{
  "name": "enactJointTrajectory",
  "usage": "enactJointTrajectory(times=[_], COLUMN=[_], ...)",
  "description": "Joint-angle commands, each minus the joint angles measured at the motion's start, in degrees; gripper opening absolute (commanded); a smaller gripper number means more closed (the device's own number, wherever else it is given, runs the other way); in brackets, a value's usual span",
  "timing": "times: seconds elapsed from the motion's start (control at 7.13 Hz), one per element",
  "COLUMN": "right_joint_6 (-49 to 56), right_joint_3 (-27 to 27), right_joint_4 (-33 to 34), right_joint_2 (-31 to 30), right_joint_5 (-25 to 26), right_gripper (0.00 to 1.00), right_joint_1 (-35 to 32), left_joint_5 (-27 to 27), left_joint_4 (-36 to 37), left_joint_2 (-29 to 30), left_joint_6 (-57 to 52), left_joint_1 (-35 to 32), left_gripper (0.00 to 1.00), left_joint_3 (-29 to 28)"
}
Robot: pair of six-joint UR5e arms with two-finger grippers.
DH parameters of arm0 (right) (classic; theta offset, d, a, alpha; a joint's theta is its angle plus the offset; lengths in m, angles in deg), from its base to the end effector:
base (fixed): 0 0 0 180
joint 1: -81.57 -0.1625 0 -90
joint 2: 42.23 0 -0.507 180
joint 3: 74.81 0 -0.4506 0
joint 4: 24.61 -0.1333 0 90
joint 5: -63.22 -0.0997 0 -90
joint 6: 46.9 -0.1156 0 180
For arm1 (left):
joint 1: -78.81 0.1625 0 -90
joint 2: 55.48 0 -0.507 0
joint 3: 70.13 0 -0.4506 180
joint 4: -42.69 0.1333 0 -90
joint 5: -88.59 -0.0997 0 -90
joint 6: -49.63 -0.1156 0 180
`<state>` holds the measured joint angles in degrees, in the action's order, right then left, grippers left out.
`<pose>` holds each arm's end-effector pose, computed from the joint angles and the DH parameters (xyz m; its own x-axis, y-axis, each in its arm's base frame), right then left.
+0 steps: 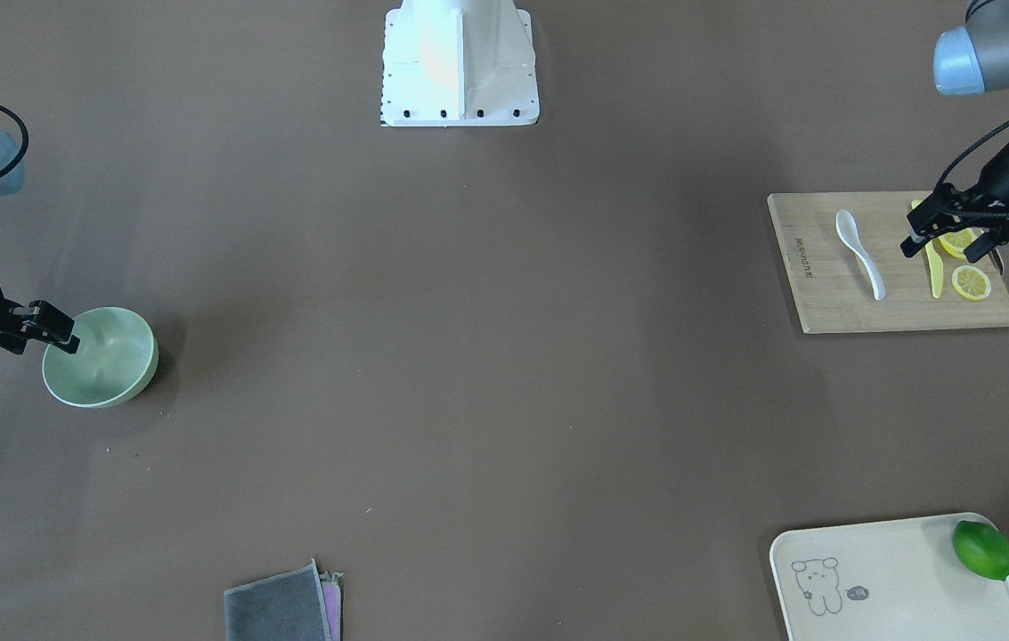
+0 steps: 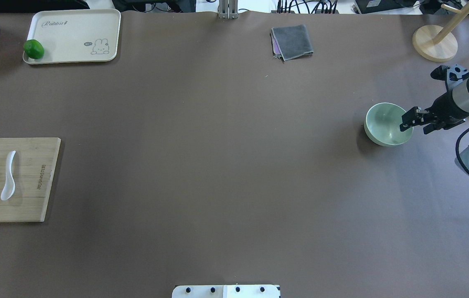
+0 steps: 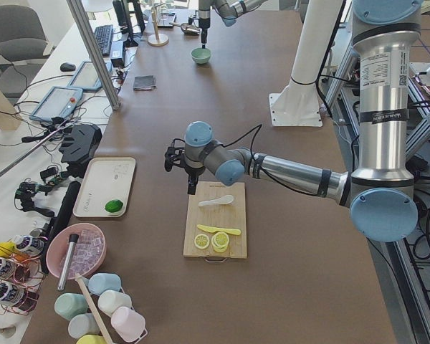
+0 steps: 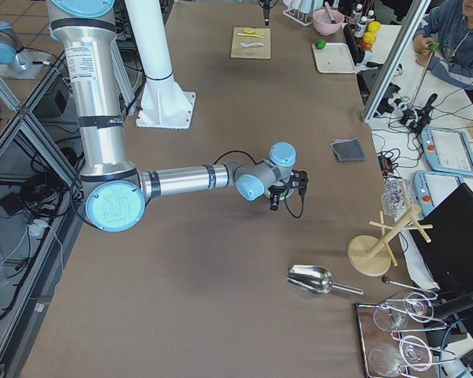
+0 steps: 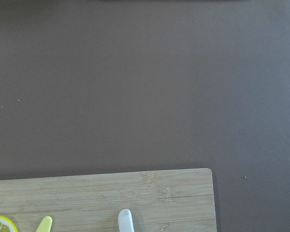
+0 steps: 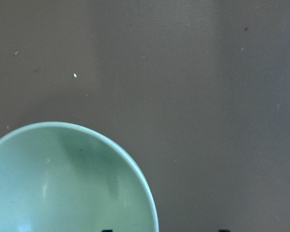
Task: Place spoon in bowl
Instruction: 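Reach the right gripper down to the rim of the pale green bowl, then grip the bowl rim with the right gripper and drag it toward the table center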
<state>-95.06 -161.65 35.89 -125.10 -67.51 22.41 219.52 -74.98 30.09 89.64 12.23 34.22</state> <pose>-0.2804 -0.5825 0.6525 0.6295 0.0684 0.7739 -0.0620 0.9974 -0.0376 0.1606 -0.5156 0.5987 0.6118 0.0434 -0.7898 0.1024 0.9858 0.1335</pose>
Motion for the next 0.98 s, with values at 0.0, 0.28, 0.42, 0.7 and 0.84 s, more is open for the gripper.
enactJointTrajectory(times=[0.0,0.28,0.42,0.7,0.84], right_joint_6=[-0.09,-0.18,-1.57,-17.15,-25.15], right_joint_3=[0.36,0.19,-2.16,-5.69,-7.27], right_joint_4=[0.06,0.06,0.32,0.59,0.41], right_joint_2=[0.52,1.13,1.14,7.17,10.25], right_joint_5=[-0.13,-0.31,-1.09,-2.15,-0.33], right_gripper=[0.01,0.00,0.00,0.00,0.00], right_joint_1=[0.27,0.54,0.54,4.02,8.06], left_joint_5=[-0.07,0.11,0.37,-0.06,-0.15], left_joint_4=[-0.01,0.08,0.43,0.43,0.34], left_joint_2=[0.04,0.39,0.39,-0.05,-0.23], left_joint_6=[0.07,0.07,0.15,7.58,10.41], left_joint_1=[-0.04,0.05,0.48,4.94,6.62], left_gripper=[0.98,0.97,0.97,0.92,0.92], left_joint_3=[-0.03,-0.29,-0.55,-1.43,-1.96])
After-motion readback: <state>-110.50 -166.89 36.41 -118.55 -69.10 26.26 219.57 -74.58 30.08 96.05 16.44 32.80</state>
